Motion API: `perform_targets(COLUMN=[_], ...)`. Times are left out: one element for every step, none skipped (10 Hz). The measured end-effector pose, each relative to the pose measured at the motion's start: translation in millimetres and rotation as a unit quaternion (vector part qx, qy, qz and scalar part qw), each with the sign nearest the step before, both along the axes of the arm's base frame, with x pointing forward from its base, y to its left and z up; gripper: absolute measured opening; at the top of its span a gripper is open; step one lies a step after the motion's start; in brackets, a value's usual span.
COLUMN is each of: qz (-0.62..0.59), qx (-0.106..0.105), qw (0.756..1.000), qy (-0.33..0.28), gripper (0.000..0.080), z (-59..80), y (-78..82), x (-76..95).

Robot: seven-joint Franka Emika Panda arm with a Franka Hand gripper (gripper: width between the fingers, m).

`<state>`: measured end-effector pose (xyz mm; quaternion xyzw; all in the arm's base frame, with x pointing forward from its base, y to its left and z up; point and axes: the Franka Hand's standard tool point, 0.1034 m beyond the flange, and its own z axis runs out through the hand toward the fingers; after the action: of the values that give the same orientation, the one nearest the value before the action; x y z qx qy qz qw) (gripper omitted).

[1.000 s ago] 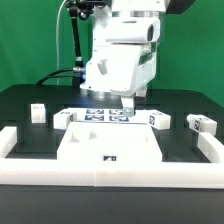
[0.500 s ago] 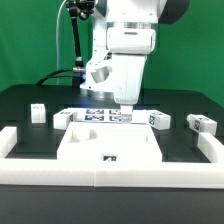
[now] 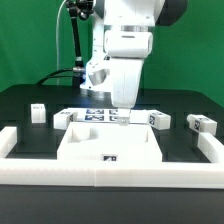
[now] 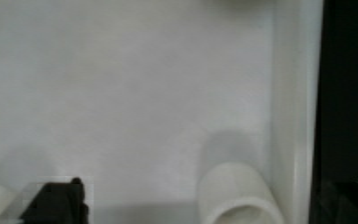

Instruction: Assemble one leg

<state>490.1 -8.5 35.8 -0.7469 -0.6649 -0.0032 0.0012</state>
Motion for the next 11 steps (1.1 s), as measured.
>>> perform_targets(qz=[-0.005,-0.006,-0.007,-0.008,-0.008,-0.009,-0.009,-0.009,-0.009,-0.009,-0.009], qx=[0.001,0.002,0.002,0.003,0.003,0.004,0.003,0.003,0.003,0.003,0.004], qw=[1.0,1.0,1.0,1.0,1.0,1.0,1.0,1.0,1.0,1.0,1.0], qy=[0.008,0.015,0.02,0.024,0.026,0.027,0.027,0.027,0.027,0.027,0.027], gripper=[0.065,0.065,0.065,0.065,0.065,0.065,0.0538,0.0402,0.0402,0.0219,0.0088], z=[-7.2,-13.7,-18.7,-22.7,-24.6,-25.4,-25.4,-25.5,-25.6,-25.6,-25.5], y=[-3.7,-3.7,-3.4,-3.9,-3.2,-2.5,-3.0,-3.1,-3.1,-3.1,-2.9], x=[-7.3,-12.1,-15.4,-17.7,-18.4,-18.7,-18.7,-18.8,-18.9,-19.0,-18.7])
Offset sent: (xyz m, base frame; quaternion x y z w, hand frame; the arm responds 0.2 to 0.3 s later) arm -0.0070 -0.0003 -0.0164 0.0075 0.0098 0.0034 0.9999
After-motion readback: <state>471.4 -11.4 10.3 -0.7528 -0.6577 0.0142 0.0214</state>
